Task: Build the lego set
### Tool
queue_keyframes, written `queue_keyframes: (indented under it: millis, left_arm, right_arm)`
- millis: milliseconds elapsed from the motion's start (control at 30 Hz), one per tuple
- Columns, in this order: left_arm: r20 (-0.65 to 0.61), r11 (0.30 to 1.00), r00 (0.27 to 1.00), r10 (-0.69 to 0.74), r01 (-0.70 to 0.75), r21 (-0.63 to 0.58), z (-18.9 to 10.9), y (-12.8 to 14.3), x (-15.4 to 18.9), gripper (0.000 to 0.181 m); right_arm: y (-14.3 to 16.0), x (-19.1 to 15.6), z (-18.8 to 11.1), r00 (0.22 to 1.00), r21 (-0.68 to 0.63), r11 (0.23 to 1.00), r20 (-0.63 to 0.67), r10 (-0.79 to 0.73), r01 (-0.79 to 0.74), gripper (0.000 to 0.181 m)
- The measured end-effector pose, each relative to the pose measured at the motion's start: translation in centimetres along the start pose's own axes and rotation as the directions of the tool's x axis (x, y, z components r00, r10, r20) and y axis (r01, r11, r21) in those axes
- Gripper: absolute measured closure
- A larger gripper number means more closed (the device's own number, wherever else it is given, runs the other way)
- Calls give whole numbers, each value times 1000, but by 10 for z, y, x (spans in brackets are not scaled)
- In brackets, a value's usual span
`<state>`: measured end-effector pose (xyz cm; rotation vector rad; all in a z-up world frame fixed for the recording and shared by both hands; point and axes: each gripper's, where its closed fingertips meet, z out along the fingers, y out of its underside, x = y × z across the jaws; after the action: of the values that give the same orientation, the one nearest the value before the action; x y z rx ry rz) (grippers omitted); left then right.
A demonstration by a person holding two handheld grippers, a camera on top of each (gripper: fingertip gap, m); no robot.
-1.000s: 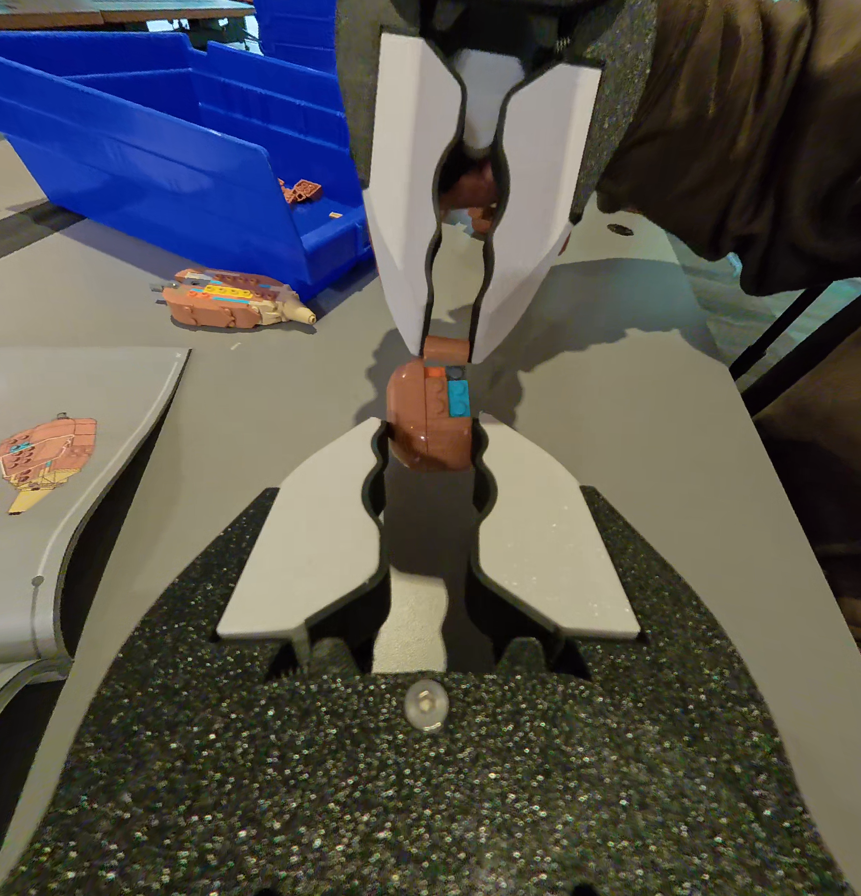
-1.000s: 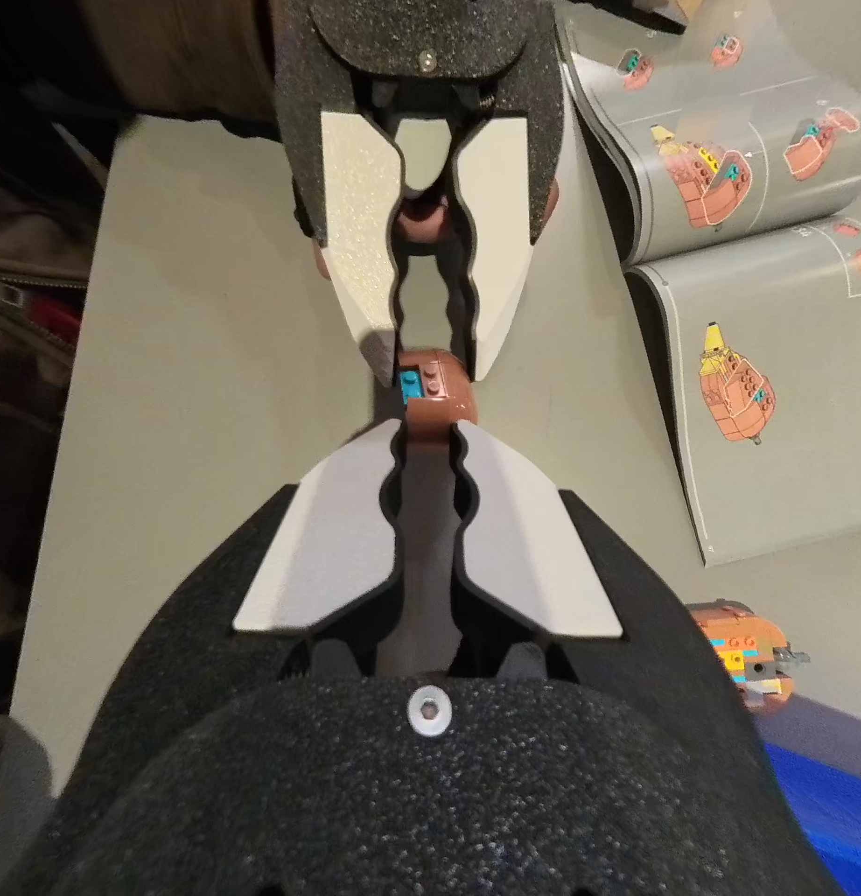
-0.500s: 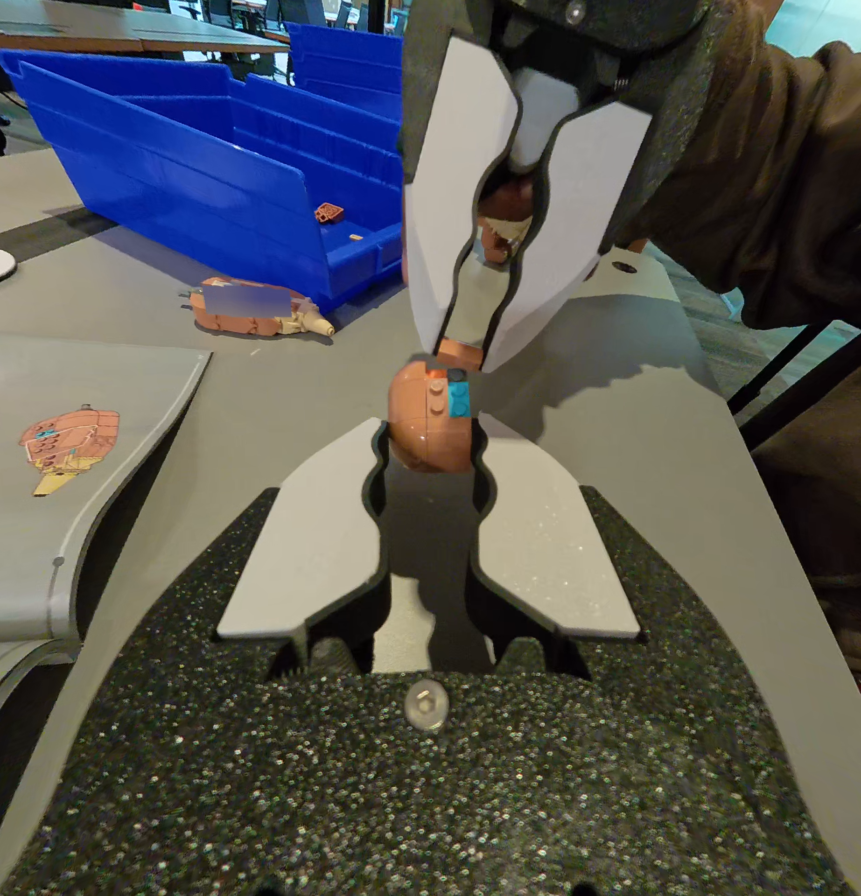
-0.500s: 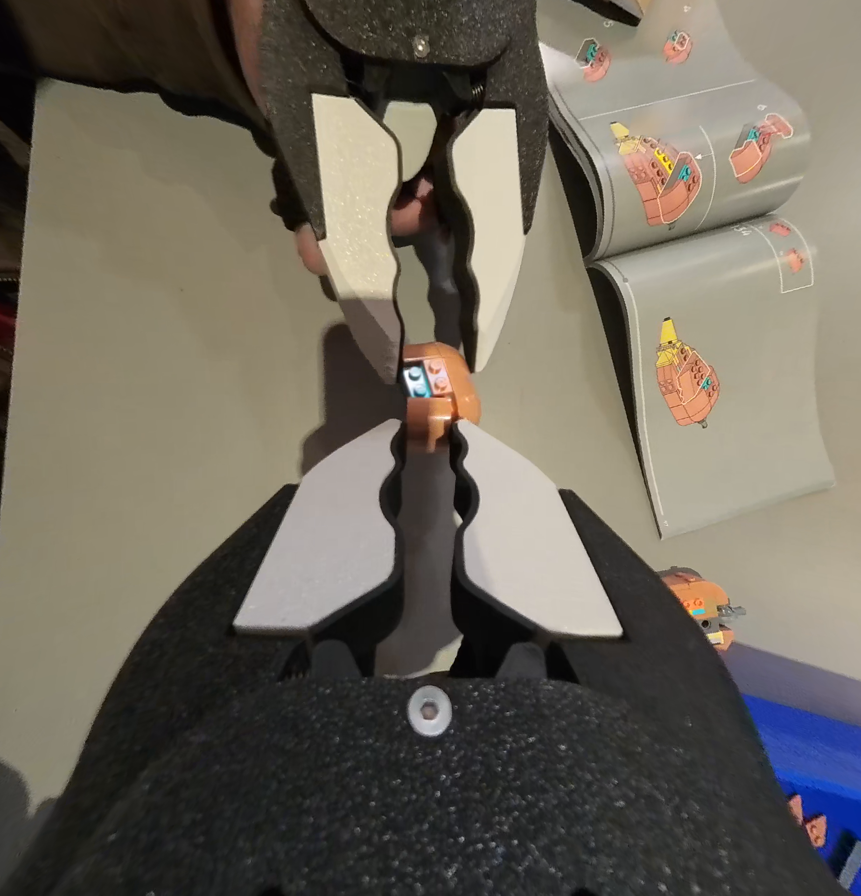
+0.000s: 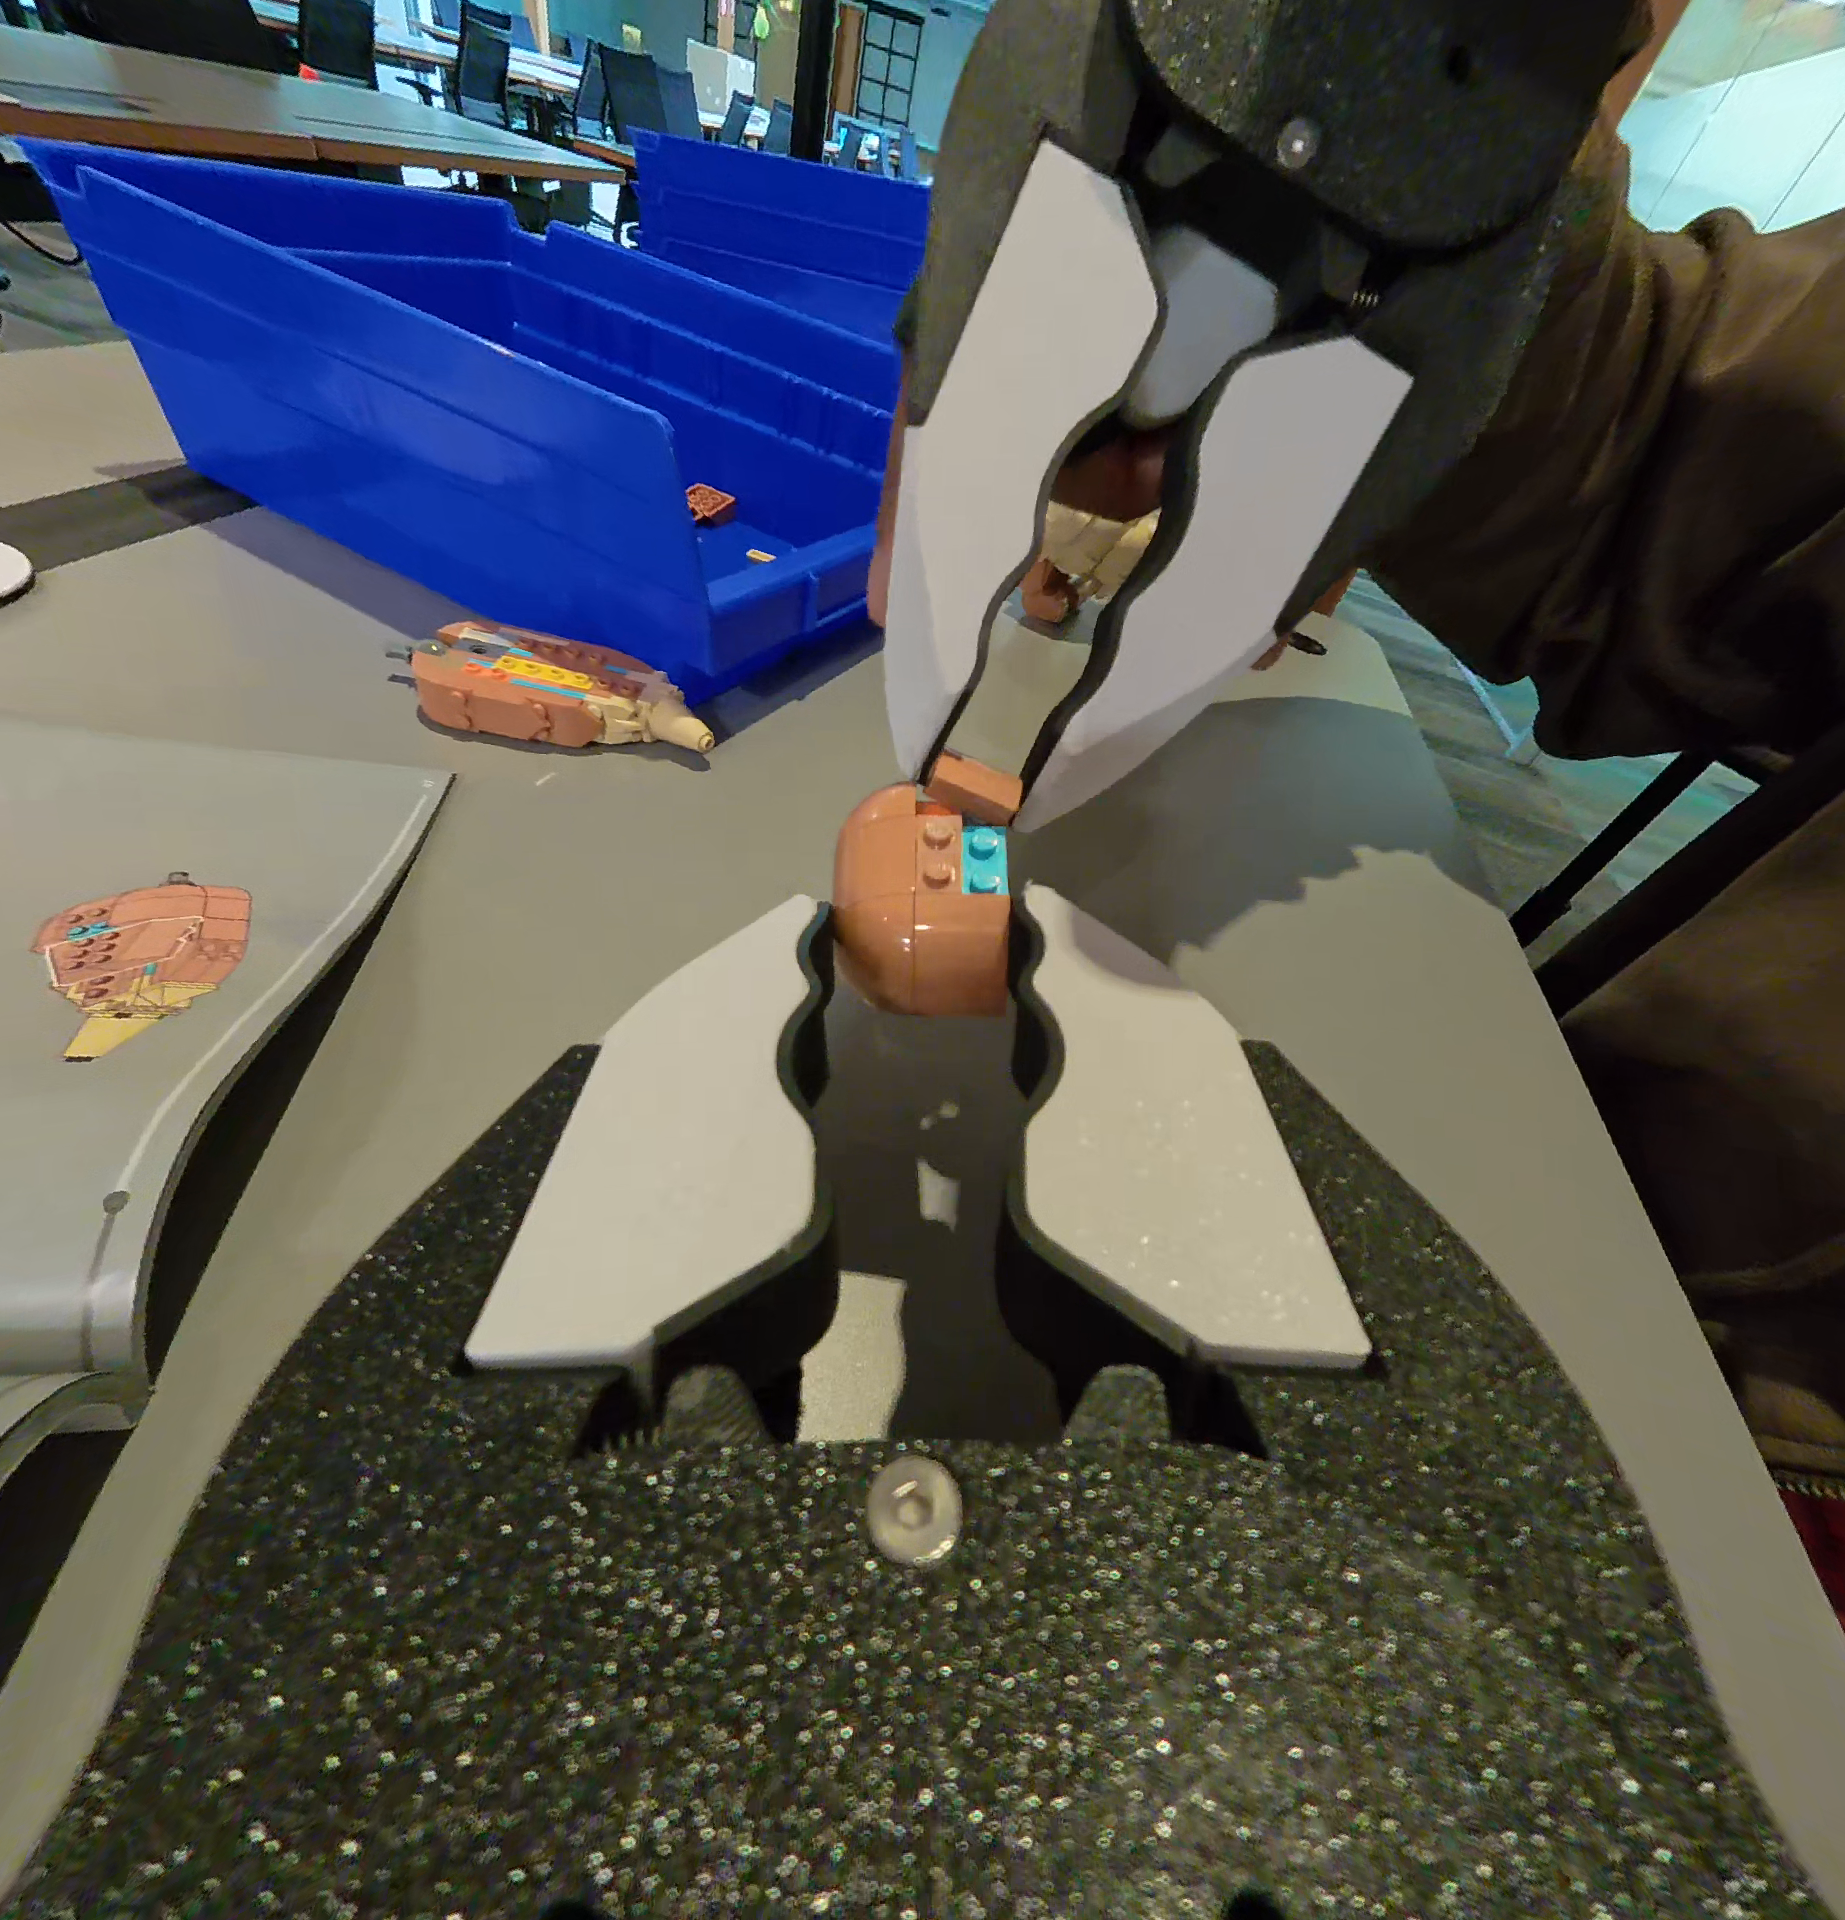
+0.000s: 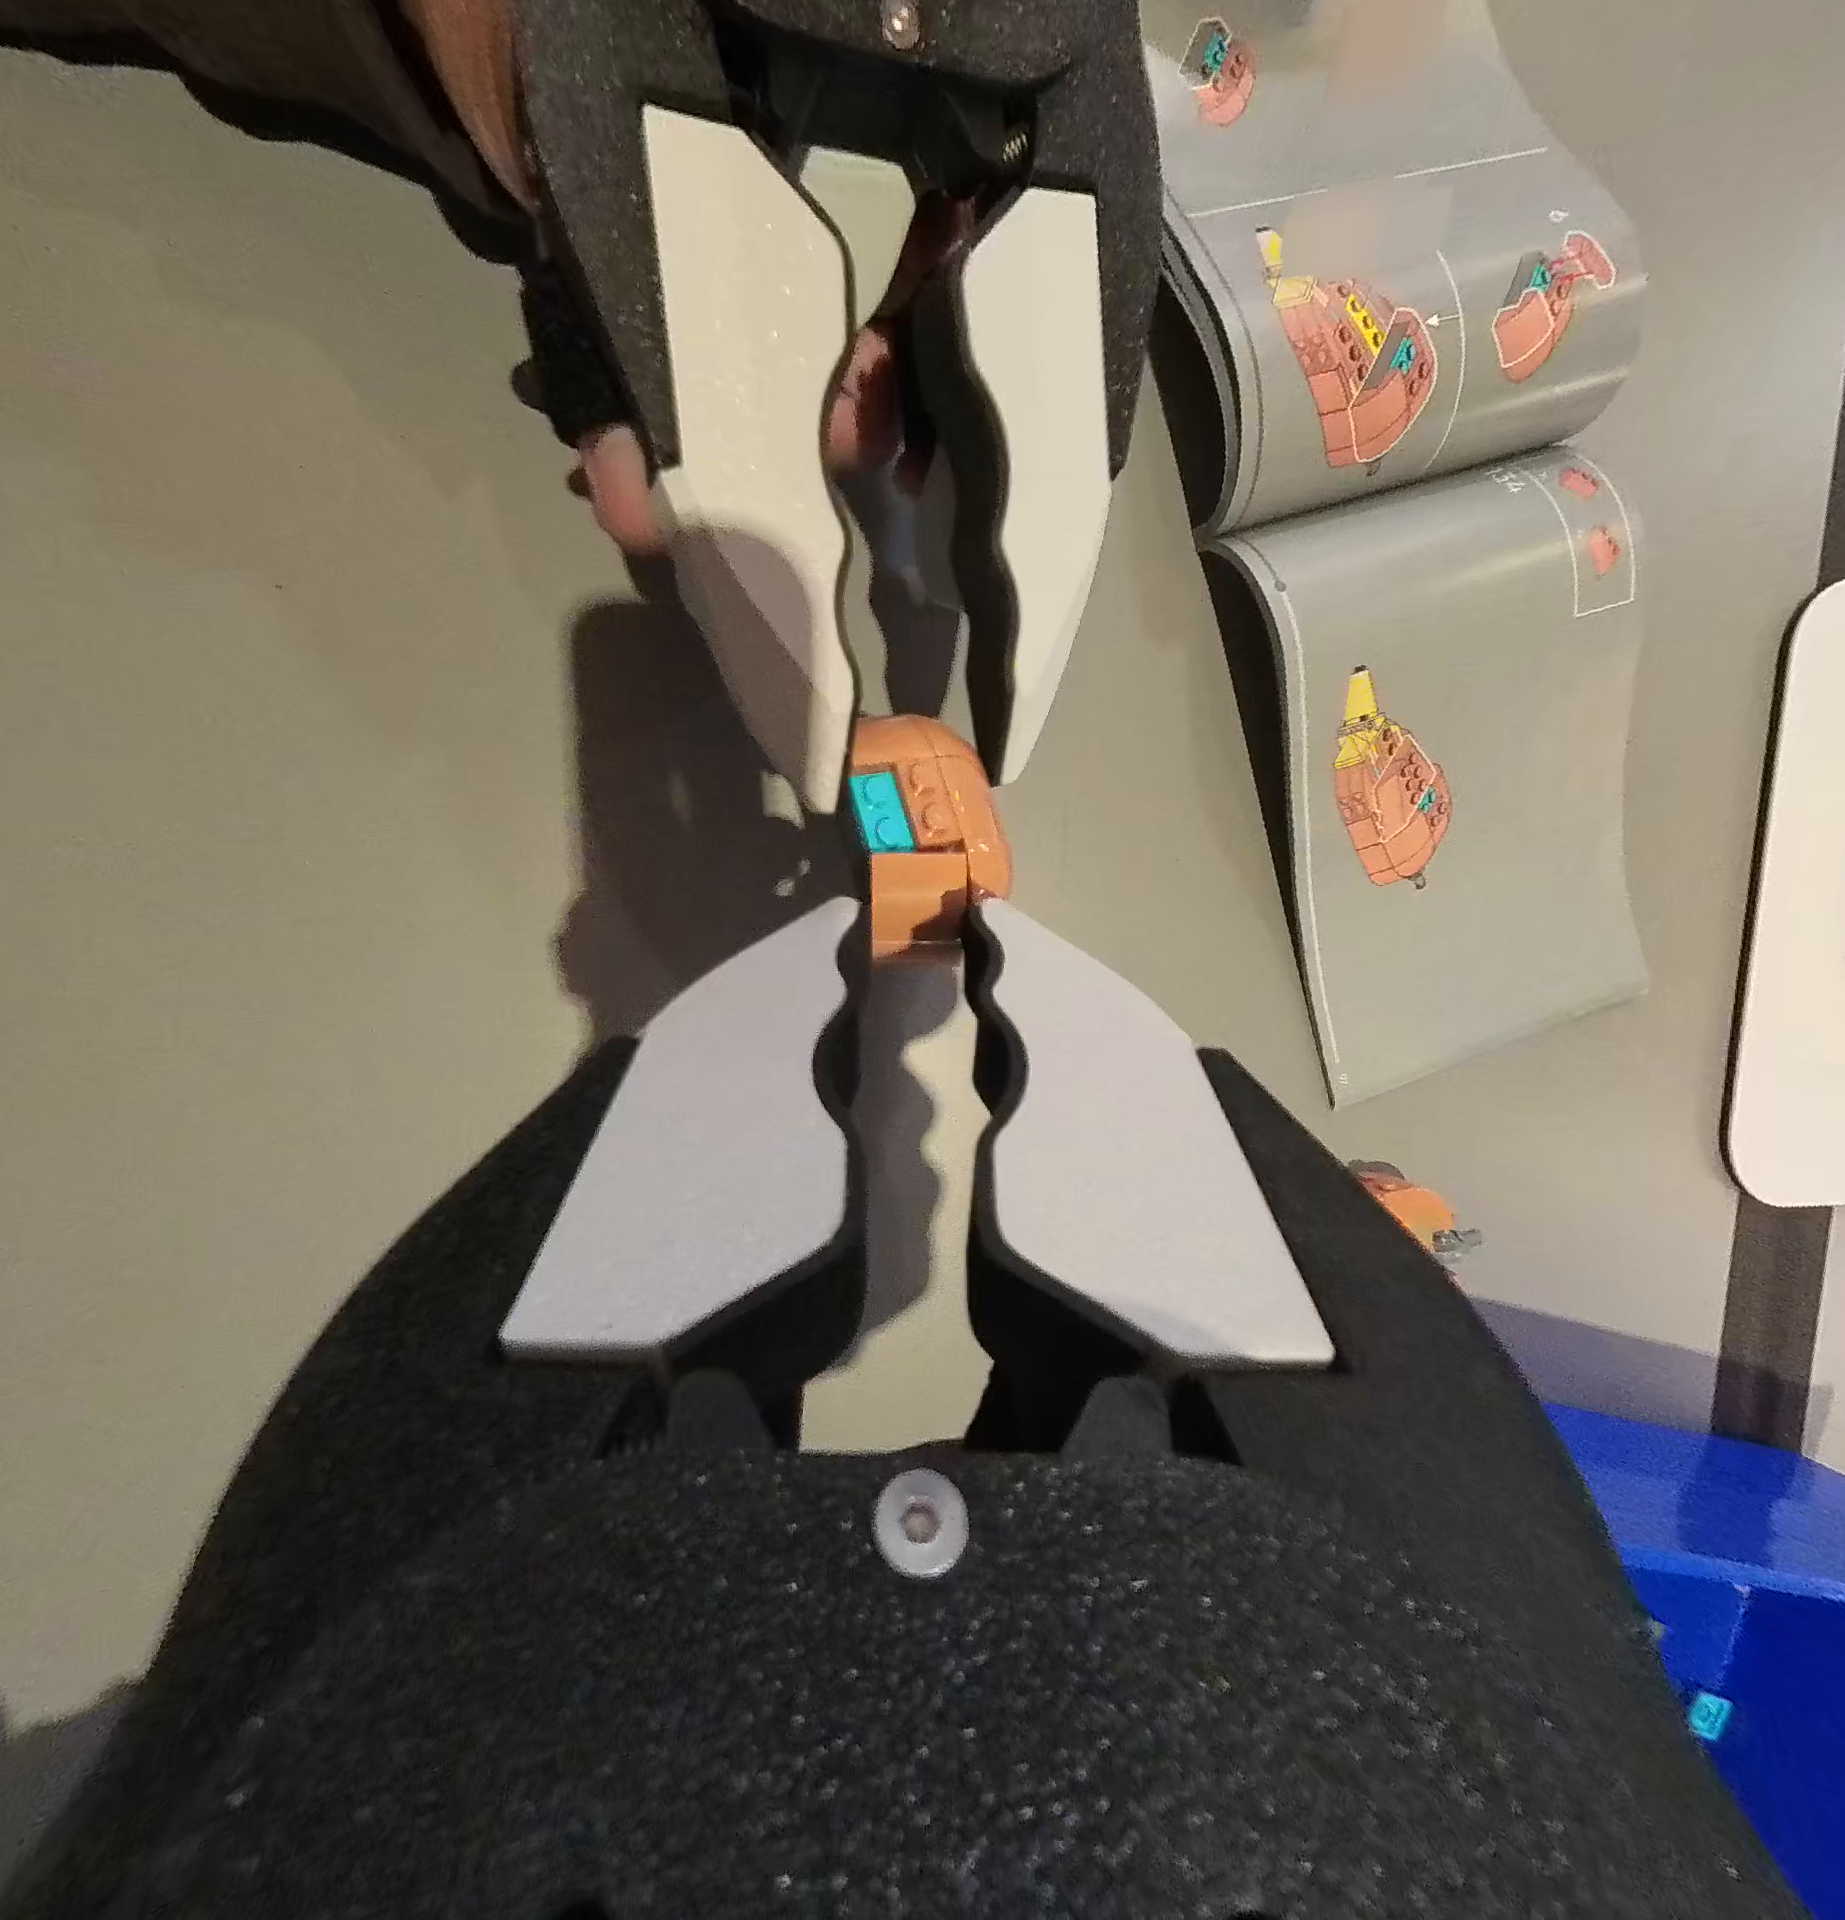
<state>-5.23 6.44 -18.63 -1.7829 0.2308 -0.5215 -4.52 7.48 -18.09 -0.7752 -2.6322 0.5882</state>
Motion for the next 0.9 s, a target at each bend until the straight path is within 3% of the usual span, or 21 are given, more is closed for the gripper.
queue_keyframes:
  millis: [500, 900]
  left_arm:
    - [-26, 999, 999, -29, 29, 23, -2, -3, 1, 149]
    - [-33, 999, 998, -44, 45, 30, -2, -3, 1, 149]
  right_arm:
    - [-5, 4, -4, 996, 0, 1000, -83, -28, 28, 157]
    - [-9, 2, -2, 994, 15, 998, -90, -62, 63, 162]
